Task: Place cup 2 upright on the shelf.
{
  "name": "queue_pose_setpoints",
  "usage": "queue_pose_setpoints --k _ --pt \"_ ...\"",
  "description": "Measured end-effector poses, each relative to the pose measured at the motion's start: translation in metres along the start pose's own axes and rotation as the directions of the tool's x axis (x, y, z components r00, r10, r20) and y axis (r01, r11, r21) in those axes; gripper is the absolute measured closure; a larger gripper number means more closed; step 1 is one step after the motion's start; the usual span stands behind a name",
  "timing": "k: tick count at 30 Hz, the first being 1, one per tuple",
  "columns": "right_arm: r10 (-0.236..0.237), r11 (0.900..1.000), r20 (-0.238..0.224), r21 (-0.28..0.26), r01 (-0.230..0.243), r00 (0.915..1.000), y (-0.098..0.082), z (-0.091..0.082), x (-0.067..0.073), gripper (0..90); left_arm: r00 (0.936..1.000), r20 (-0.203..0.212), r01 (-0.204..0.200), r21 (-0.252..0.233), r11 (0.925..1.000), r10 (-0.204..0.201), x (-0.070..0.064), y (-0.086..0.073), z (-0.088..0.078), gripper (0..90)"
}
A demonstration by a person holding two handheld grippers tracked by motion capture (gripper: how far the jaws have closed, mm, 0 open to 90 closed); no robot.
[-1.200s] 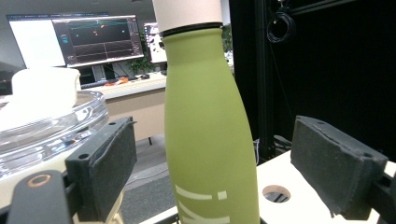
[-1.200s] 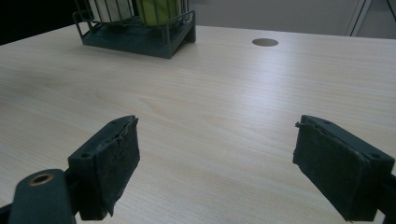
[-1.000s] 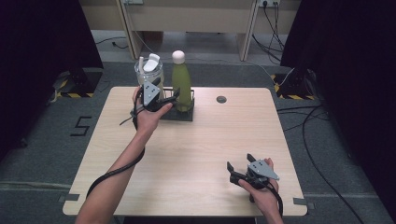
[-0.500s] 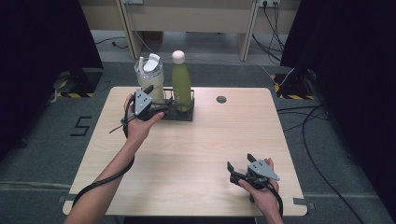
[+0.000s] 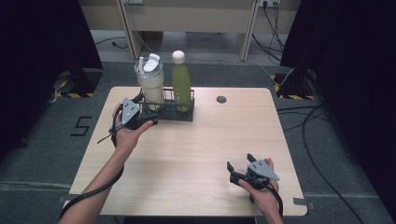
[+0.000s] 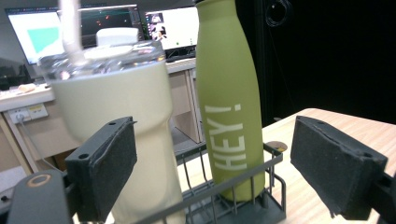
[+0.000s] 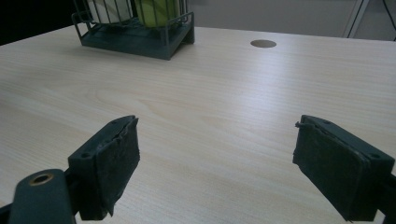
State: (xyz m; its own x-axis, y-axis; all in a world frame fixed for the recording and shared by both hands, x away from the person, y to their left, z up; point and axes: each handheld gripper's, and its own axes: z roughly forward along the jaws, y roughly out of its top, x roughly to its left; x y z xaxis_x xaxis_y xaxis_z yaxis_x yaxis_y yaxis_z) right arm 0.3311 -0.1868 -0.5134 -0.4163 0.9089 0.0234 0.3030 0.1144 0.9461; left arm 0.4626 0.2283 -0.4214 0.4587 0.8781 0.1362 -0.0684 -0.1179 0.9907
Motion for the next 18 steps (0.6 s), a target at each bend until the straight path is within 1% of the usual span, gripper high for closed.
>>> queue_pose_setpoints --k 3,10,18 --pt "-0.001 1.0 0.001 0.002 0.001 1.0 0.0 0.0 0.0 14.2 1.0 -0.002 0.0 0.006 1.0 0.0 0.001 -0.005 -0.008 14.0" --pt "-0.002 1.0 0.002 -0.001 0.002 1.0 0.001 0.0 0.0 14.2 0.9999 -0.001 -0.015 0.029 0.9995 0.015 0.001 -0.019 -0.027 14.0" --pt "-0.002 1.0 0.004 0.003 0.002 1.0 0.0 0.0 0.0 14.2 0.9999 -0.009 -0.005 0.043 0.9991 0.005 0.002 -0.033 -0.049 14.0"
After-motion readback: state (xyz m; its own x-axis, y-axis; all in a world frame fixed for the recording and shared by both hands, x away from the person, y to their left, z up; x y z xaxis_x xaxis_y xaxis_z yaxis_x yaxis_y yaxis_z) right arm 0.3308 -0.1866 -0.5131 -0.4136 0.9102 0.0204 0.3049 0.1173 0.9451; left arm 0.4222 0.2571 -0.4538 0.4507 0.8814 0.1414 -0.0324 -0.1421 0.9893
